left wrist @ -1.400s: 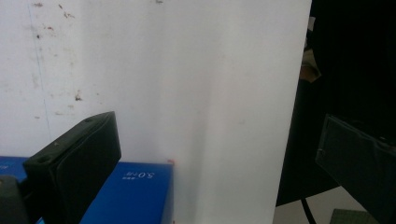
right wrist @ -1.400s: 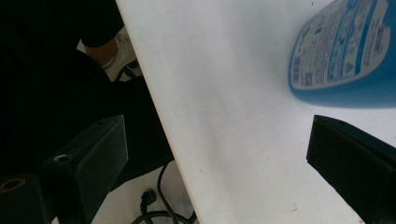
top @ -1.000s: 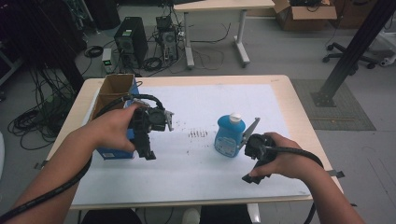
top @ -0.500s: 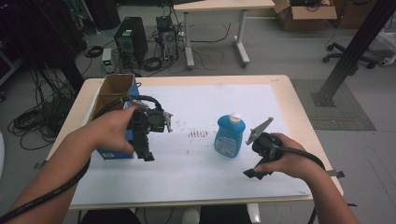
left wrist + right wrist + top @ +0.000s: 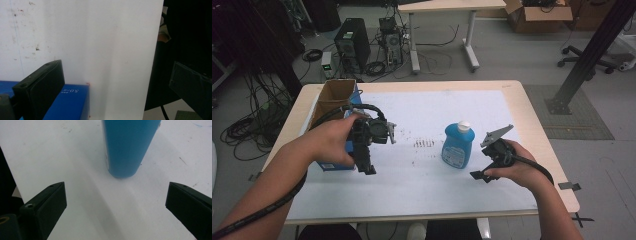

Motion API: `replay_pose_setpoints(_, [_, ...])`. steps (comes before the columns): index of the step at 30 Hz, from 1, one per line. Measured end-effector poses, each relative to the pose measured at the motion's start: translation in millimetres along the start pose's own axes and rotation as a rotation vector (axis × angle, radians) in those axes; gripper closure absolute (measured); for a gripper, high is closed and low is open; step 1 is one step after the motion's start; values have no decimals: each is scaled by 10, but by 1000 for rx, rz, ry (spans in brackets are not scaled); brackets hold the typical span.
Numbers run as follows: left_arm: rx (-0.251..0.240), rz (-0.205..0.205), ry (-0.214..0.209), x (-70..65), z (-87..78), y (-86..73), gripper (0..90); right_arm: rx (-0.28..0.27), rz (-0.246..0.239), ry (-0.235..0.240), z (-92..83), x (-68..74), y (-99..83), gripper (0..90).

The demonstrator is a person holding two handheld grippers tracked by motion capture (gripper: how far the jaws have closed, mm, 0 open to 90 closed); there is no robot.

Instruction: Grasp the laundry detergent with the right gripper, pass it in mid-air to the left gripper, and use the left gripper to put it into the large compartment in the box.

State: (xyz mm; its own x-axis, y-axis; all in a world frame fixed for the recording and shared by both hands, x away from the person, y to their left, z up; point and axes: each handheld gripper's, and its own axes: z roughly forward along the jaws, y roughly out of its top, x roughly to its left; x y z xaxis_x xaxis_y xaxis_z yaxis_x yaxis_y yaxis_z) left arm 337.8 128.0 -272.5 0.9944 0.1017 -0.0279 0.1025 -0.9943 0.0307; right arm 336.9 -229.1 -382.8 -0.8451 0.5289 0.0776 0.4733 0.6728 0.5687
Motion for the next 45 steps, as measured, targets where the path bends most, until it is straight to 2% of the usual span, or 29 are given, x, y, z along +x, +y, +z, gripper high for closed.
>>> replay_pose_setpoints(13, [8, -3, -10, -8, 34, 8, 2, -88, 19, -7, 118, -67, -40, 24])
replay_pose_setpoints(24, [15, -5, -17, -19, 89, 16, 2, -103, 18, 11, 126, -65, -16, 25])
replay_pose_setpoints(29, [16, -2, -19, -23, 113, 26, 2, -133, 29, 13, 153, -76, -5, 23])
replay_pose_setpoints(45, [18, -7, -24, -54, 144, -24, 2, -178, 43, 30, 258, -107, 20, 22])
